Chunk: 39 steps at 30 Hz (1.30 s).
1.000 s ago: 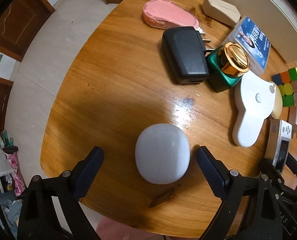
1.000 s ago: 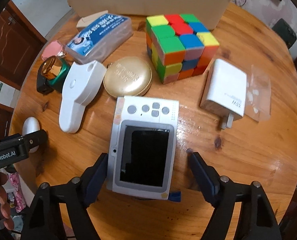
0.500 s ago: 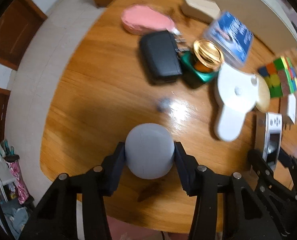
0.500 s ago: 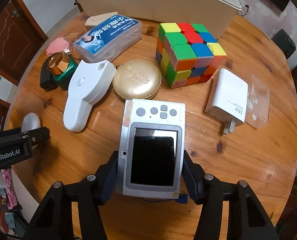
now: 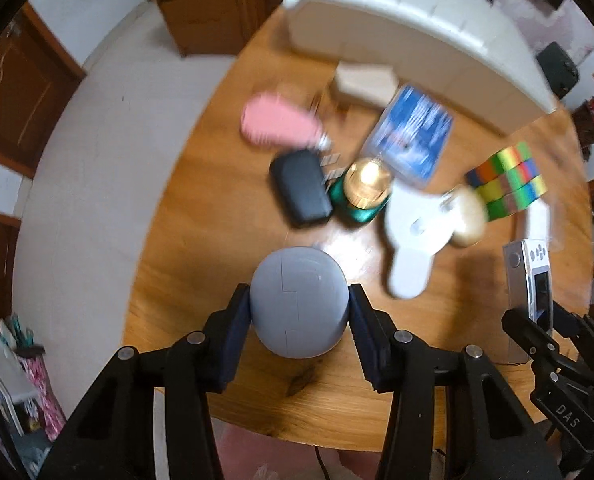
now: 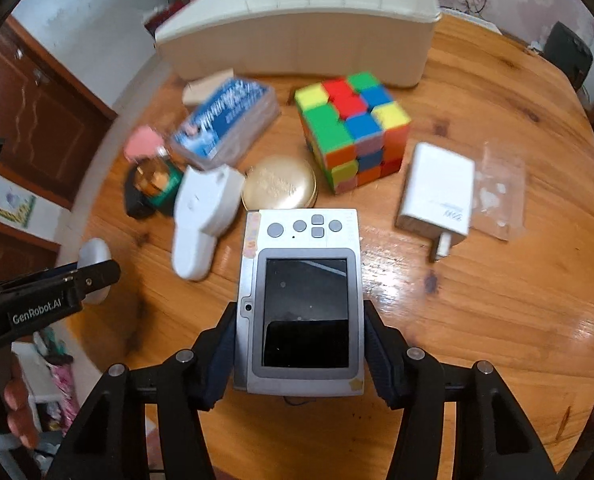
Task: Organize rigid objects
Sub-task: 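Carry egg and game device into the white bin and open both tools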
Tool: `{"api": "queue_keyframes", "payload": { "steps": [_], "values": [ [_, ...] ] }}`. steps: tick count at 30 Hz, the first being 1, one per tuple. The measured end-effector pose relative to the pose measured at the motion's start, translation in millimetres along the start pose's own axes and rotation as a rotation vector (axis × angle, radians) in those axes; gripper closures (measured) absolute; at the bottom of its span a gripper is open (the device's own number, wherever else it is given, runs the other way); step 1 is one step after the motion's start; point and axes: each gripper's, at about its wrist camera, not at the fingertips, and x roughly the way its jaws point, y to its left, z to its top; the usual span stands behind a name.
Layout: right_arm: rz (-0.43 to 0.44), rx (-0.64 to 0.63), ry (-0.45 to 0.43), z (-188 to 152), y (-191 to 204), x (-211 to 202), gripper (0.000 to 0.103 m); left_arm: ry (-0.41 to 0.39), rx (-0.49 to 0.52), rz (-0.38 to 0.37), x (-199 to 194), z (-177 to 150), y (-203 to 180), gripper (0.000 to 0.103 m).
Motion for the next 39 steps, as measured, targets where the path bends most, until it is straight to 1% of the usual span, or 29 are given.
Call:
{"api": "queue_keyframes", "payload": {
  "steps": [3, 5, 6, 7, 8, 12, 15, 16, 18, 21, 24, 26, 27, 29, 30, 32, 34, 38, 39],
  "values": [
    [0.018, 0.019, -0.043, 8.5, -5.5, -23.3, 0.045, -0.056, 0.039, -0.020, -30.1, 15.0, -9.3, 0.052],
    [0.027, 0.028, -0.076, 15.1, -8.1, -37.9, 0.045, -0.095, 0.061, -0.039, -45.7, 15.9, -10.5, 0.052],
    [0.033, 0.034, -0.090, 23.4, -7.8, -41.7, 0.045, -0.111, 0.073, -0.048, -55.8, 19.5, -5.5, 0.052],
    [0.043, 0.041, -0.107, 28.4, -8.6, -50.5, 0.045, -0.125, 0.084, -0.056, -60.3, 13.5, 1.7, 0.052],
    [0.052, 0.049, -0.123, 32.1, -10.0, -60.3, 0.045, -0.139, 0.100, -0.063, -63.1, 13.5, -3.3, 0.052],
    [0.073, 0.077, -0.187, 60.4, -7.0, -87.3, 0.045, -0.204, 0.189, -0.077, -95.0, 35.8, -14.8, 0.052],
    [0.068, 0.089, -0.247, 85.9, -2.8, -107.5, 0.045, -0.259, 0.256, -0.104, -120.0, 67.1, -25.6, 0.052],
    [0.065, 0.094, -0.262, 92.2, -3.1, -116.4, 0.045, -0.281, 0.281, -0.116, -128.8, 82.2, -30.8, 0.052],
    [0.058, 0.114, -0.298, 113.3, -2.9, -130.6, 0.045, -0.302, 0.313, -0.140, -132.6, 101.1, -37.6, 0.052],
    [0.030, 0.150, -0.350, 149.2, -1.4, -145.1, 0.045, -0.329, 0.359, -0.175, -135.1, 140.1, -48.5, 0.052],
    [-0.013, 0.180, -0.388, 188.7, -0.9, -145.4, 0.045, -0.350, 0.387, -0.188, -122.8, 175.0, -57.5, 0.052],
    [-0.042, 0.207, -0.395, 212.9, -3.9, -133.0, 0.045, -0.339, 0.384, -0.199, -105.2, 201.0, -60.0, 0.052],
    [-0.056, 0.218, -0.394, 223.9, -5.0, -124.5, 0.045, -0.333, 0.380, -0.204, -94.6, 206.4, -61.9, 0.052],
    [-0.090, 0.242, -0.376, 243.3, -9.7, -100.3, 0.045, -0.296, 0.370, -0.205, -66.4, 227.7, -63.7, 0.052],
    [-0.106, 0.257, -0.357, 250.7, -11.8, -85.0, 0.045, -0.283, 0.369, -0.202, -61.6, 230.6, -63.2, 0.052],
    [-0.124, 0.275, -0.319, 258.6, -15.2, -57.7, 0.045, -0.238, 0.368, -0.184, -28.2, 243.4, -64.4, 0.052],
    [-0.142, 0.287, -0.278, 262.9, -17.6, -31.9, 0.045, -0.210, 0.365, -0.167, -7.0, 251.0, -66.2, 0.052],
    [-0.172, 0.307, -0.194, 263.4, -22.2, 17.2, 0.045, -0.129, 0.353, -0.133, 46.3, 258.8, -67.1, 0.051],
    [-0.171, 0.312, -0.174, 262.6, -23.7, 25.4, 0.045, -0.116, 0.352, -0.128, 53.1, 259.5, -67.4, 0.052]
  ]
}}
